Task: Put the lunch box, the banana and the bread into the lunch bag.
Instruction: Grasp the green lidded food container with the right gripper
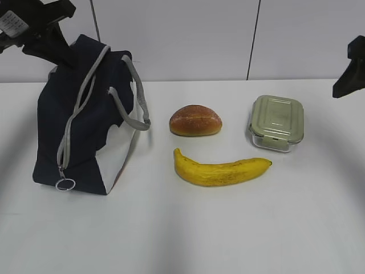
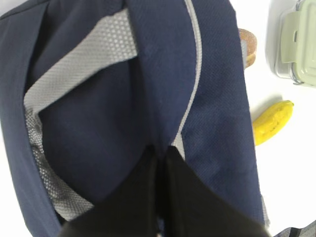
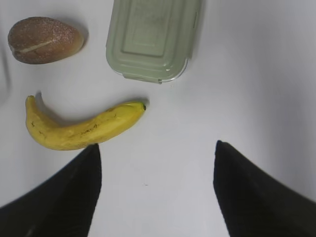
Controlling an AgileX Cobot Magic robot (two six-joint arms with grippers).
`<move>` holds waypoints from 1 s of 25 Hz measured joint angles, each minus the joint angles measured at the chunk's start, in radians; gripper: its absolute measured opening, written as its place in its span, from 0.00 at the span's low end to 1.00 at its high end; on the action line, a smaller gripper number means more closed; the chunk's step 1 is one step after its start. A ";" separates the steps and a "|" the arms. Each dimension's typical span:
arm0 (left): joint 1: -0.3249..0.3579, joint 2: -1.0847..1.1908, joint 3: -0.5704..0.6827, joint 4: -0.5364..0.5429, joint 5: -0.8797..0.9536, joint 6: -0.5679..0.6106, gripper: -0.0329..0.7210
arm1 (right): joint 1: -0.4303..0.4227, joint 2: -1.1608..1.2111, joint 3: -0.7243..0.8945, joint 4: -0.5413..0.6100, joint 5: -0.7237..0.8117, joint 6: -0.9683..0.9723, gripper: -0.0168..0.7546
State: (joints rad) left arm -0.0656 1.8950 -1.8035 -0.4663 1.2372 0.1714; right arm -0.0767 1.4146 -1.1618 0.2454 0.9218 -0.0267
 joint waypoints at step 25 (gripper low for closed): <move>0.000 0.000 0.000 0.000 0.000 0.003 0.05 | -0.041 0.565 -0.430 0.075 0.153 -0.179 0.70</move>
State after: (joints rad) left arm -0.0656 1.8950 -1.8035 -0.4663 1.2372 0.1746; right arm -0.1176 1.9799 -1.5922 0.3205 1.0745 -0.2060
